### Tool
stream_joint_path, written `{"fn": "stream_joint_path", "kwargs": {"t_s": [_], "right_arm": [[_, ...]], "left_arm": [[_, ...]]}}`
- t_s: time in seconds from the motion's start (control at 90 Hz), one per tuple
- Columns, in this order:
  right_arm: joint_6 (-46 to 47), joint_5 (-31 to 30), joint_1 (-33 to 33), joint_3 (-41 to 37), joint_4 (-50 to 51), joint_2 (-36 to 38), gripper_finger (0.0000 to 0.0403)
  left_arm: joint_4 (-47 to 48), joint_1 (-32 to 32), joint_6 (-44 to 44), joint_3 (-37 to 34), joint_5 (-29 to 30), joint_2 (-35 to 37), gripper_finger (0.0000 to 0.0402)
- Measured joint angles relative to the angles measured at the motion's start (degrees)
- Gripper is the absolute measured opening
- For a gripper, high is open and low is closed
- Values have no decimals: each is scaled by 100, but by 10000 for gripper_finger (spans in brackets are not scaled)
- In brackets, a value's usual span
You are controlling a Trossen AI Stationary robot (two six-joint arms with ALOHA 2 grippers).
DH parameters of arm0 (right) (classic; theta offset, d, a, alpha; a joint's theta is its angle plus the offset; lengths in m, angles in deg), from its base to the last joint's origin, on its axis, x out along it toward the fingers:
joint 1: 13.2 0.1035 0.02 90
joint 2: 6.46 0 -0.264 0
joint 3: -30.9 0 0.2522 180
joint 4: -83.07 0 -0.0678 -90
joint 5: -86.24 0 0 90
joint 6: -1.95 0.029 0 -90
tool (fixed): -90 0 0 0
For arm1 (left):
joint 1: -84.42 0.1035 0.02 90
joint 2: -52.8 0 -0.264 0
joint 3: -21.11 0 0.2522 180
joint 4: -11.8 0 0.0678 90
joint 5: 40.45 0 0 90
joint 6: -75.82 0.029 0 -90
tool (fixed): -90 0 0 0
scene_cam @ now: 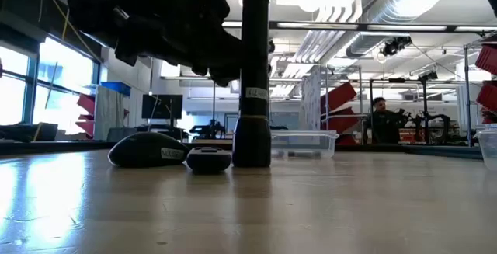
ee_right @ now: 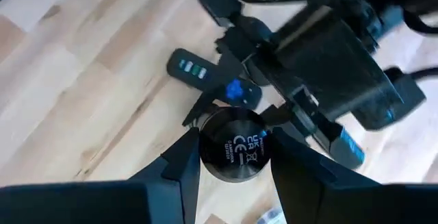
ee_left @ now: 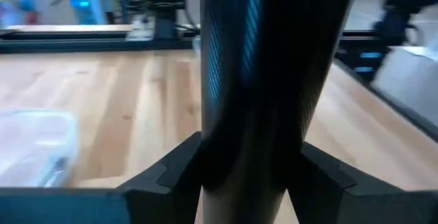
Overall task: Insert battery
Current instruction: Close the flashlight battery compartment
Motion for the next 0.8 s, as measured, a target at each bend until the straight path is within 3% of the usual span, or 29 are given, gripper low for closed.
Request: {"fn": "stream_joint_path", "kwargs": {"t_s": [0.533, 0.8], "right_arm": [[-1338, 211, 12, -7, -90, -9, 123], [-968, 231, 26, -7, -114, -9, 123]], "left_arm": [[39, 169, 582, 88, -649, -3, 156], [44, 303, 524, 104, -620, -4, 156]]}}
